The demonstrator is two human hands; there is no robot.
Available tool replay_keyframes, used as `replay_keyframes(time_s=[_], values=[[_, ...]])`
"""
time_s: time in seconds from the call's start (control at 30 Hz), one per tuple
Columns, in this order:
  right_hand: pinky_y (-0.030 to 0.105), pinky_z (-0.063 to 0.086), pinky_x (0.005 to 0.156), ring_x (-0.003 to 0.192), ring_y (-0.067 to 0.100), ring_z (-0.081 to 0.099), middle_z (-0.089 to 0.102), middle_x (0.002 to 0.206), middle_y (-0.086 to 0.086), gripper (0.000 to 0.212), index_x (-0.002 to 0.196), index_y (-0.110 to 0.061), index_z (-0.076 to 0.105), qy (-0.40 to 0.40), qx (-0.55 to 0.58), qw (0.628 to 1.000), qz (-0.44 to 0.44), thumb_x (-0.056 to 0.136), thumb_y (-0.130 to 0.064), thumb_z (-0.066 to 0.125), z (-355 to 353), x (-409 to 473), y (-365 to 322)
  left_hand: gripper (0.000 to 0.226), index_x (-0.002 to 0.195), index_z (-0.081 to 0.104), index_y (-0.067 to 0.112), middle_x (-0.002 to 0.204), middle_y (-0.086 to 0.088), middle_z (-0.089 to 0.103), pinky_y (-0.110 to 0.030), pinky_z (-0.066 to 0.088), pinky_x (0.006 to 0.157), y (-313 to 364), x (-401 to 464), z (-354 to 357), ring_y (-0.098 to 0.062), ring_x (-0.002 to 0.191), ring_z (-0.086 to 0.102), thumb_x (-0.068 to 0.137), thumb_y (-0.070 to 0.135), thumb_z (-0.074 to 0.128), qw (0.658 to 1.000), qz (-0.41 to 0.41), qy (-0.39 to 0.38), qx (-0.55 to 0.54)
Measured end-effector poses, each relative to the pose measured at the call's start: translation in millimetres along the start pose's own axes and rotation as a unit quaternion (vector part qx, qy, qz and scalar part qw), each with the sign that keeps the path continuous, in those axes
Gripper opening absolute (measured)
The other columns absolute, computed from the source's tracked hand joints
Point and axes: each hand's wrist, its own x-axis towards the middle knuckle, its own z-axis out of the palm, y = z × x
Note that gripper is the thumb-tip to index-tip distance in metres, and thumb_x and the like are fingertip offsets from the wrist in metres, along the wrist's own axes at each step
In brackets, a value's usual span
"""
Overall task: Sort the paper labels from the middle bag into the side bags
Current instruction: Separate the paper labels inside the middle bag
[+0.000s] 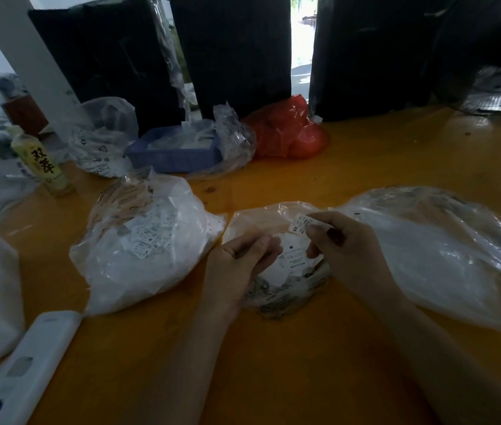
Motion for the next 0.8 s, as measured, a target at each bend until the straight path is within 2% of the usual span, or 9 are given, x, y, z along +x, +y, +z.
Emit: replay_keyframes(time_s=[0.07,0.2,0.33,0.5,0.67,0.8], values=[[0.02,0.051,0.057,0.067,0.004,0.068,0.072,0.074,-0.005,0.018,0.116,-0.029,0.065,0.005,-0.023,1.0,-0.015,0.098,-0.026,0.064,2.5,-1.0,-0.2,0.03,0.108,0.079,0.002,0.104,-0.018,0.08,-0.025,0.061,0.084,-0.1,-0.5,0.1,-0.03,0.102,0.078,0.088,0.023,0.077,1.0,0.0,-0.003,0.013],[0.01,0.048,0.06,0.07,-0.003,0.068,0.071,0.078,-0.01,0.013,0.108,-0.028,0.064,0.008,-0.031,0.999,-0.022,0.097,-0.021,0.066,4.7,-2.0,-1.9,0.038,0.106,0.08,0.003,0.103,-0.018,0.08,-0.025,0.062,0.084,1.6,-2.2,1.0,-0.029,0.101,0.078,0.08,0.031,0.082,1.0,0.001,-0.008,0.02],[0.01,0.05,0.062,0.072,-0.003,0.068,0.07,0.08,-0.012,0.014,0.104,-0.033,0.061,-0.006,-0.047,0.998,-0.038,0.097,-0.022,0.065,6.0,-2.4,-0.5,0.036,0.1,0.083,0.008,0.101,-0.019,0.08,-0.025,0.062,0.084,1.9,-3.2,1.5,-0.029,0.1,0.078,0.077,0.036,0.084,0.999,0.005,-0.019,0.027],[0.012,0.053,0.065,0.076,-0.004,0.068,0.069,0.084,-0.015,0.016,0.102,-0.036,0.058,0.002,-0.067,0.996,-0.057,0.098,-0.021,0.065,8.8,-2.5,2.4,0.019,0.1,0.083,0.015,0.101,-0.017,0.08,-0.027,0.062,0.084,1.3,-4.2,0.9,-0.029,0.101,0.078,0.086,0.027,0.081,0.999,-0.002,-0.024,0.045],[0.011,0.052,0.064,0.076,-0.003,0.067,0.067,0.083,-0.018,0.016,0.104,-0.036,0.058,0.003,-0.088,0.994,-0.065,0.097,-0.023,0.064,8.7,-2.2,5.4,0.033,0.107,0.081,0.012,0.102,-0.013,0.081,-0.025,0.062,0.078,2.3,-4.3,1.6,-0.027,0.098,0.079,0.081,0.032,0.082,0.999,-0.008,-0.01,0.048],[0.011,0.052,0.063,0.076,-0.003,0.067,0.067,0.082,-0.017,0.013,0.104,-0.035,0.059,0.002,-0.096,0.993,-0.074,0.097,-0.025,0.064,10.3,-2.7,6.4,0.029,0.106,0.081,0.013,0.104,-0.012,0.081,-0.023,0.062,0.076,2.0,-3.0,0.0,-0.027,0.098,0.079,0.082,0.029,0.081,0.999,-0.011,0.003,0.04]])
